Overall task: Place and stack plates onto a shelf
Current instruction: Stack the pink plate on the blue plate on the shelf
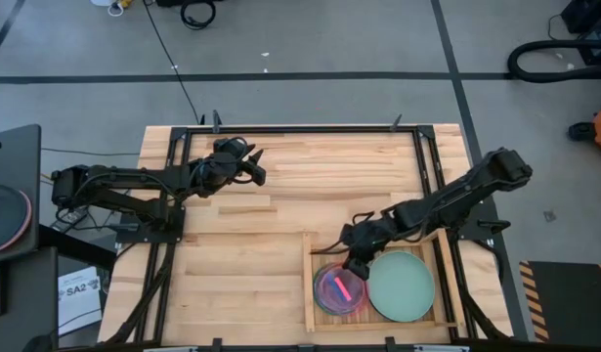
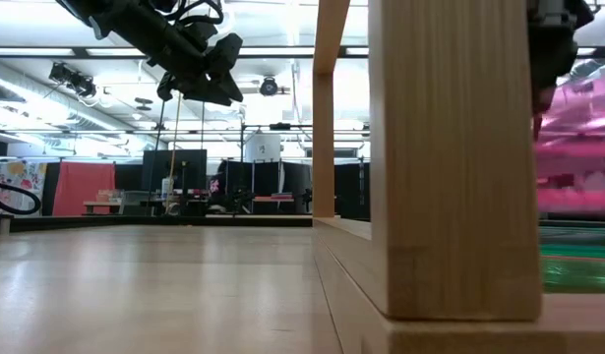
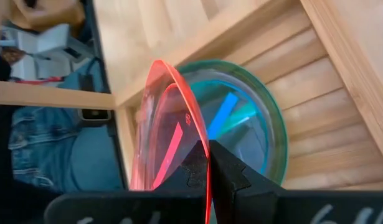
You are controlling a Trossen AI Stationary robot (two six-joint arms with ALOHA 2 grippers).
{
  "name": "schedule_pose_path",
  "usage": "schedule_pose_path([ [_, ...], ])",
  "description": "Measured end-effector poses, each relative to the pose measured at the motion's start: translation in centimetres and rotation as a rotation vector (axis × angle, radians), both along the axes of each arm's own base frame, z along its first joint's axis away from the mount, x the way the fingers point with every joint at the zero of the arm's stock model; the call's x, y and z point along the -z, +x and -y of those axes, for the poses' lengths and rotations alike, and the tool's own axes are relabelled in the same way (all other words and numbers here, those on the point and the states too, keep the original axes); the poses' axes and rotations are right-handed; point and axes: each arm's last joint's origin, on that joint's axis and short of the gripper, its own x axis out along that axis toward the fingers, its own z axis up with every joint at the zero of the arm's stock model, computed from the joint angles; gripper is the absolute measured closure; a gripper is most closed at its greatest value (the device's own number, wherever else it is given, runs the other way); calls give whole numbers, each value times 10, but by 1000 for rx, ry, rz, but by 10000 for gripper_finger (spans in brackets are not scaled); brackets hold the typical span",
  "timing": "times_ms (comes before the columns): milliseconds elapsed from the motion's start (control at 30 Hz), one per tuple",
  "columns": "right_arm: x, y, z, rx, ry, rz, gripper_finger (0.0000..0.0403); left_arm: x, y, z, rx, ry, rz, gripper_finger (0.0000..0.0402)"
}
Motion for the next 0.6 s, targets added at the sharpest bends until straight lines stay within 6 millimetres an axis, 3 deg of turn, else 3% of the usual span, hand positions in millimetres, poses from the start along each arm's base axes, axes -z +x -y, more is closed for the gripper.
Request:
schedule_pose_path([
  [300, 22, 11, -4, -8, -19, -31, 394, 0, 0, 0, 0, 0, 0, 257],
  [600, 24, 12, -4, -22, -24, -28, 390, 0, 0, 0, 0, 0, -2, 257],
])
